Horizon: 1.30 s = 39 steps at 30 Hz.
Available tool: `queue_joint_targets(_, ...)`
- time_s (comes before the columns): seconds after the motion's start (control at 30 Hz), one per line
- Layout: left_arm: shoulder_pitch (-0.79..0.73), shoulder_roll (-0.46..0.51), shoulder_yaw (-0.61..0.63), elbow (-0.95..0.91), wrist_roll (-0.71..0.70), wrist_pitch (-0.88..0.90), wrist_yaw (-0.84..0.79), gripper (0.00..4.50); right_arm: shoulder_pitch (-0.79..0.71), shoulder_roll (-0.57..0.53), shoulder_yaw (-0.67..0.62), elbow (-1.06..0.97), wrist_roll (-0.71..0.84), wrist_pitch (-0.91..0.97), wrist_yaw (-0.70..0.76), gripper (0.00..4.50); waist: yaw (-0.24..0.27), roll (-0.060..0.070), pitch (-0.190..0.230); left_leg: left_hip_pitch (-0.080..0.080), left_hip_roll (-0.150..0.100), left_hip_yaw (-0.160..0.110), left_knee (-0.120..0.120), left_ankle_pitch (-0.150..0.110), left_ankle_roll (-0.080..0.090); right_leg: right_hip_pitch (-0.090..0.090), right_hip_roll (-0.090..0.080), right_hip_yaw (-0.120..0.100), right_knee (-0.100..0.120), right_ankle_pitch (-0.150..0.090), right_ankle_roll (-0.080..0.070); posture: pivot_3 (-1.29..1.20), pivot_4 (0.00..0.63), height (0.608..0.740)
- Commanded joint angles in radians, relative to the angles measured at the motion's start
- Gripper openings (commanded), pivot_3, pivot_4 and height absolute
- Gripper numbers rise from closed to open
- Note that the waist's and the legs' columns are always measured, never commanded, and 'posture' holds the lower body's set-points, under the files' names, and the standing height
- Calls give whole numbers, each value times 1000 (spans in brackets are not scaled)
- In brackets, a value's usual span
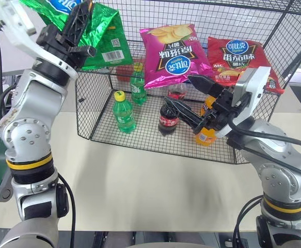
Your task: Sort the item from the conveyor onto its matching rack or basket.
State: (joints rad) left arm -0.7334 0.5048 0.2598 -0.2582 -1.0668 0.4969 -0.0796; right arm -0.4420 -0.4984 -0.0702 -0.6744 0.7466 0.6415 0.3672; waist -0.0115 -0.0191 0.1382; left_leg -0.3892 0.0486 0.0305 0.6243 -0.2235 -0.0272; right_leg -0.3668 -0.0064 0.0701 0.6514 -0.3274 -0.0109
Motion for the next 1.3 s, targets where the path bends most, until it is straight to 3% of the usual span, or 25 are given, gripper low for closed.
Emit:
queue_joint_targets(0.03, -11, -28, 8, -9, 37, -33, -54, 33, 11, 4, -12, -32, -4, -17, -4, 4500, 0, 0, 0, 0, 0, 0, 0, 0, 0, 0, 0, 0, 0, 0, 0, 0, 150, 740)
queue_joint_targets(0.23, -6, -69, 9, -1, 77, -22, -81, 33, 13, 5, -7, -32, -5, -19, -5, 4500, -2, 0, 0, 0, 0, 0, 0, 0, 1, -1, 0, 0, 4, 0, 0, 0, 150, 740)
queue_joint_targets(0.4, 110, -79, 26, -95, 34, 42, -43, 33, 21, 3, -6, -32, -8, -24, -1, 4500, -5, 0, 0, 1, 0, 1, 0, 0, 1, -1, 0, 1, 6, 0, 0, 0, 150, 740)
queue_joint_targets(0.8, 269, -100, 127, -251, -151, 126, 249, 33, 29, 13, 2, -28, -14, -29, 12, 4500, -2, 0, 0, 0, 1, -2, 1, -2, 6, -2, -1, 1, 7, 0, 0, 0, 150, 740)
queue_joint_targets(1.1, 278, -197, 48, -269, -299, 141, 461, 33, 17, 6, 1, -16, -24, -20, 31, 4500, -1, 0, 0, 0, 0, -2, 2, -2, 6, -2, 0, 1, 8, 0, 0, 0, 150, 740)
queue_joint_targets(1.3, 237, -283, 12, -261, -279, 91, 590, 33, 25, 4, -1, -25, -28, -12, 20, 4500, 1, 0, 0, 0, -1, -2, 2, -2, 5, -2, 0, 1, 8, 0, 0, 0, 150, 740)
